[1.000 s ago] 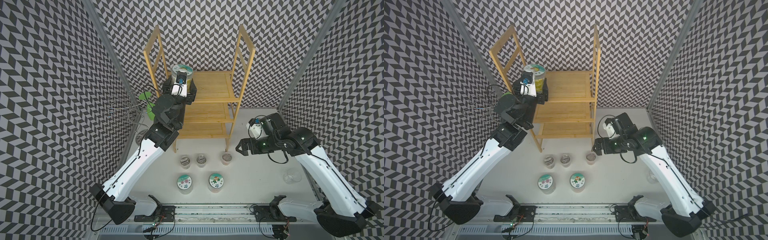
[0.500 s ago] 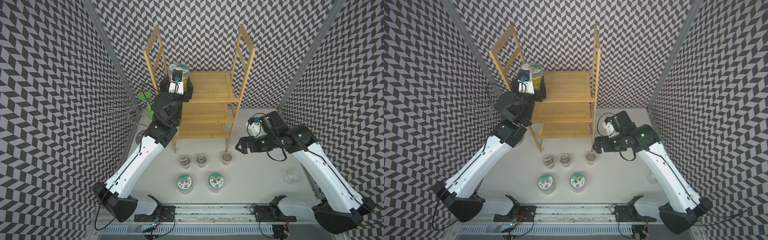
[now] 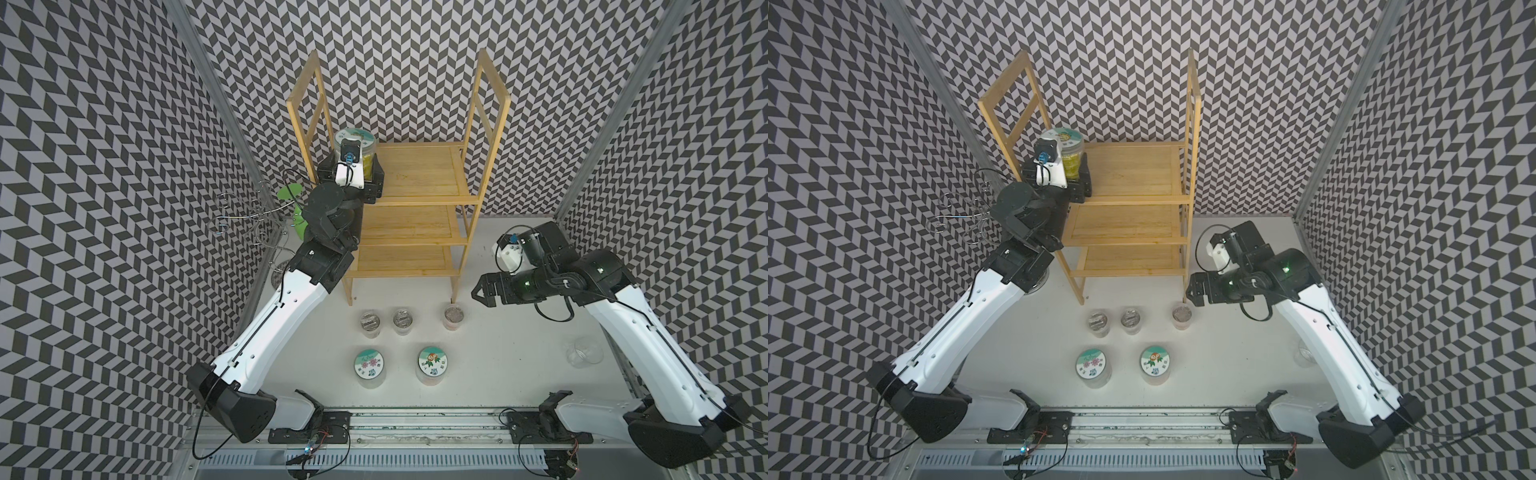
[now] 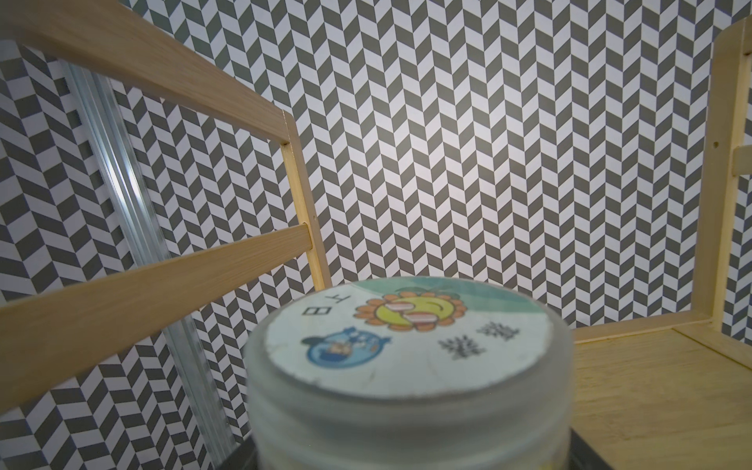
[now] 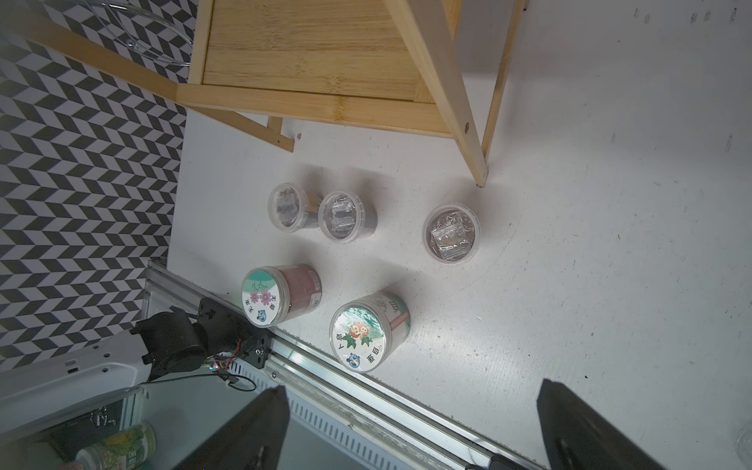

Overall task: Place the seed container on the shelf
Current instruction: Place the seed jar on the shelf.

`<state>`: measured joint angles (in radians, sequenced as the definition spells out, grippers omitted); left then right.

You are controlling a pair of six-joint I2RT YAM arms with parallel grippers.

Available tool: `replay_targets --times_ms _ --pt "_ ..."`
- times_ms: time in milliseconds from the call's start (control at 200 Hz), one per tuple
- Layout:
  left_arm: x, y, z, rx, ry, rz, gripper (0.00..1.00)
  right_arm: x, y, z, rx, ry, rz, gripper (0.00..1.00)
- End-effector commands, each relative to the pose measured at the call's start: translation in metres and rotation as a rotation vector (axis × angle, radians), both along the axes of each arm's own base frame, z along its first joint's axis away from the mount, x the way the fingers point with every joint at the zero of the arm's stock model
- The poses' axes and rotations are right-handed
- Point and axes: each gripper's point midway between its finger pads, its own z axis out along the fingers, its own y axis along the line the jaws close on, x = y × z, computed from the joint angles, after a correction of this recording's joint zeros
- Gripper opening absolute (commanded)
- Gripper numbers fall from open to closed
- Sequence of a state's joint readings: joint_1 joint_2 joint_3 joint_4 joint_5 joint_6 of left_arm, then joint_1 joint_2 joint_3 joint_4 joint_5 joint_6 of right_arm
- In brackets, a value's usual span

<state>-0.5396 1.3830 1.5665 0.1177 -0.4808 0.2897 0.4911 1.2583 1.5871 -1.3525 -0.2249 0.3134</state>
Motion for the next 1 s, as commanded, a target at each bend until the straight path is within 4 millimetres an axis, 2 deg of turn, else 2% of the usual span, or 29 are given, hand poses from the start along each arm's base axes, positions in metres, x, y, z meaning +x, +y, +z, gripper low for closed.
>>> replay_targets --times_ms 0,411,706,992 --pt "-0.0024 0.0015 0.0080 -0.047 -0.035 -0.022 0.83 0.0085 0.0035 0.0089 0.023 -0.042 0.005 0.99" --pt "0.0031 0.0018 -0.0004 -0.073 -0.021 -0.039 0.88 0.0108 0.0034 0.0085 0.020 -0.041 0.001 1.00" --pt "0.0001 0.0026 0.0024 -0.086 -0.028 -0.054 0.94 0.0118 0.0034 0.0077 0.016 -0.039 0.000 0.99" --pt "0.0001 0.0001 0.0030 -0.080 -0.029 -0.066 0.94 0.0128 0.0036 0.0072 0.017 -0.037 -0.001 1.00"
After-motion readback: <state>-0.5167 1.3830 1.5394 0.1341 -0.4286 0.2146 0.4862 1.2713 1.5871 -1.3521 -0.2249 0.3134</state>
